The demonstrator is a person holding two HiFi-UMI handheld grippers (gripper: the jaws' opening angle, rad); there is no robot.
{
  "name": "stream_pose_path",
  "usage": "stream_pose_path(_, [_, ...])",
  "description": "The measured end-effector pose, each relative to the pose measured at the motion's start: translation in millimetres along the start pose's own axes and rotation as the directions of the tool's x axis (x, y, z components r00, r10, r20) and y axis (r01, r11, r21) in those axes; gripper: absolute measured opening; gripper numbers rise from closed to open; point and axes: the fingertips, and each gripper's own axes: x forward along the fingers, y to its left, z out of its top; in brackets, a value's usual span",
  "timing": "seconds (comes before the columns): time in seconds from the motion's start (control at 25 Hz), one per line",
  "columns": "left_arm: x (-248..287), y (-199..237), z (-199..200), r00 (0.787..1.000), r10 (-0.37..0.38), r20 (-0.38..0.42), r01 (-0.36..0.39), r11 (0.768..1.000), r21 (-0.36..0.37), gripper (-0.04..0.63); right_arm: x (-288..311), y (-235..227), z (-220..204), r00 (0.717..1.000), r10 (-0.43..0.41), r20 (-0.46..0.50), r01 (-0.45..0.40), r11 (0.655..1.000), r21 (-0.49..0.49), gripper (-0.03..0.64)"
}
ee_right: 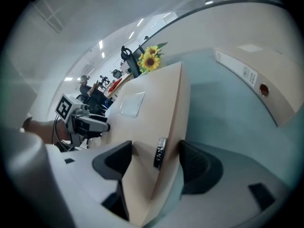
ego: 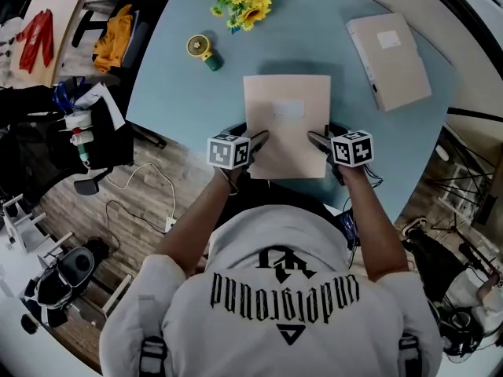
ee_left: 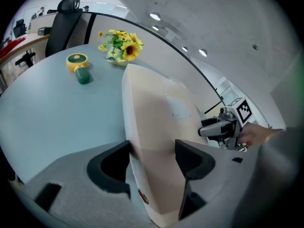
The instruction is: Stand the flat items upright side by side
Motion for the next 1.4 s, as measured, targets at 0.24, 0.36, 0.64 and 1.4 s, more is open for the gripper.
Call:
stream_pose_path(0.24, [-11,-21,56,0.998,0.008,0.062,-0.019,0.982,0.186,0.309,-31,0,36,0.989,-0.086,0.119,0.092,0.995,-0.049,0.31])
stream_pose_path(0.36, [-17,-32,87,0.995,0.011,0.098,-0.038,0.961,0.275,0.308,-48,0,59,0.971,-0.144,0.188,0.163,0.983,-0.089,0.307])
stream_pose_path(0.64, [-24,-62,157,0.977,-0.013,0.214,-0.083,0.897,0.433,0.31,-91,-7,111,0.899,-0.254,0.357,0.317,0.94,-0.129,0.302])
stream_pose_path(1.4, [9,-67,217,0.922,-0.02,0.387,-0.22,0.796,0.564,0.317,-104,-34,160,0.692,-0.423,0.585,0.607,0.779,-0.154,0.295])
